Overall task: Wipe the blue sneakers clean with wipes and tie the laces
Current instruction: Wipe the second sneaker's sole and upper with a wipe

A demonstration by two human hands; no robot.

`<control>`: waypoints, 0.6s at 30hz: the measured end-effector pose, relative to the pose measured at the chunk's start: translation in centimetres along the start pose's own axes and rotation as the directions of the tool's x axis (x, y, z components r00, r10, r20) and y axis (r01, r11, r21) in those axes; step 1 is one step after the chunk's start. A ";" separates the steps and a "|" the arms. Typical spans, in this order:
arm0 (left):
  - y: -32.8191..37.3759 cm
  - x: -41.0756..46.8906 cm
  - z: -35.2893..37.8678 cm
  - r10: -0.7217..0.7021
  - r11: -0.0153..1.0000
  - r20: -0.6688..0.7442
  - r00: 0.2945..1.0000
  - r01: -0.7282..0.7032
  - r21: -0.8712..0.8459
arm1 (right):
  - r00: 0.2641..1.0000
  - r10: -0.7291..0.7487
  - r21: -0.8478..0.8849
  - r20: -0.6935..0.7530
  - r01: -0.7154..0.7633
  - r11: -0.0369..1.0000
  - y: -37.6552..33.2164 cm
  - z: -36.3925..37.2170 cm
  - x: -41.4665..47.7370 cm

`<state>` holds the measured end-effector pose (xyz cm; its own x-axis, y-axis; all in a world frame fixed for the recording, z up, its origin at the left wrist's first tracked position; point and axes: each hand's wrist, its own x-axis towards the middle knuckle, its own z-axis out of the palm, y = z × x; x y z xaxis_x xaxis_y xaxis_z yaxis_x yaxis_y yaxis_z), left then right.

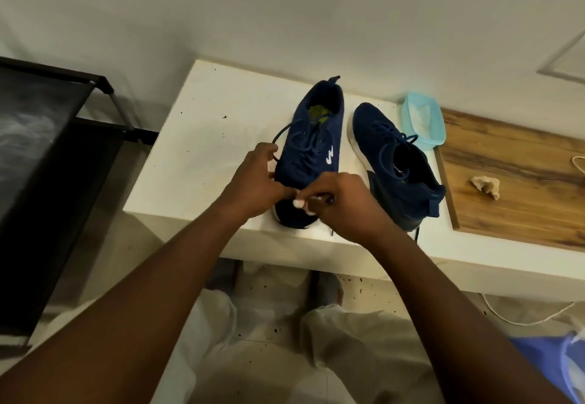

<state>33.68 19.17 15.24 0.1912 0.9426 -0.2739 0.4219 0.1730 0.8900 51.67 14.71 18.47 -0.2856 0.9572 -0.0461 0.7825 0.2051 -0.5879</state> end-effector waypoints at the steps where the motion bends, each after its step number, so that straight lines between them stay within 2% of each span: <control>1: -0.1 -0.3 0.4 -0.084 0.994 -0.052 0.995 0.079 -0.082 | 0.995 -0.032 -0.033 -0.095 0.029 0.999 -0.3 0.1 0.7; 3: -0.6 -1.0 1.4 -0.210 0.962 -0.091 0.973 0.189 -0.195 | 0.963 -0.098 -0.110 -0.252 0.072 0.991 -0.9 0.4 2.8; 4: -0.8 -1.4 1.9 -0.217 0.963 -0.100 0.971 0.196 -0.186 | 0.945 -0.111 -0.119 -0.307 0.077 0.990 -1.2 0.4 3.8; 6: -0.8 -2.4 3.1 -0.136 0.989 -0.122 0.983 0.128 -0.073 | 0.923 -0.088 -0.101 -0.375 0.053 0.993 -1.4 0.1 5.2; 8: -0.8 -3.3 4.1 -0.043 0.987 -0.118 0.992 0.060 0.149 | 0.921 -0.067 -0.117 -0.384 0.024 0.993 -1.3 0.4 5.5; 11: -0.5 -4.9 6.1 -0.052 0.893 -0.041 0.998 0.065 0.445 | 0.909 -0.002 -0.097 -0.418 -0.042 0.994 -0.3 0.8 4.4; 15: -1.2 -5.5 7.7 0.136 0.806 -0.133 0.982 -0.031 0.592 | 0.869 0.115 0.077 -0.482 -0.089 0.993 0.7 0.5 3.5; 18: -1.4 -5.1 8.2 0.168 0.814 -0.124 0.978 -0.067 0.578 | 0.852 0.163 0.123 -0.498 -0.117 0.985 0.6 -0.2 3.7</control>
<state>39.40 11.74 12.35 0.1478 0.9864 -0.0725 0.8424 -0.0871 0.5317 51.21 18.37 18.14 0.1599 0.9504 0.2668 0.7361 0.0653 -0.6737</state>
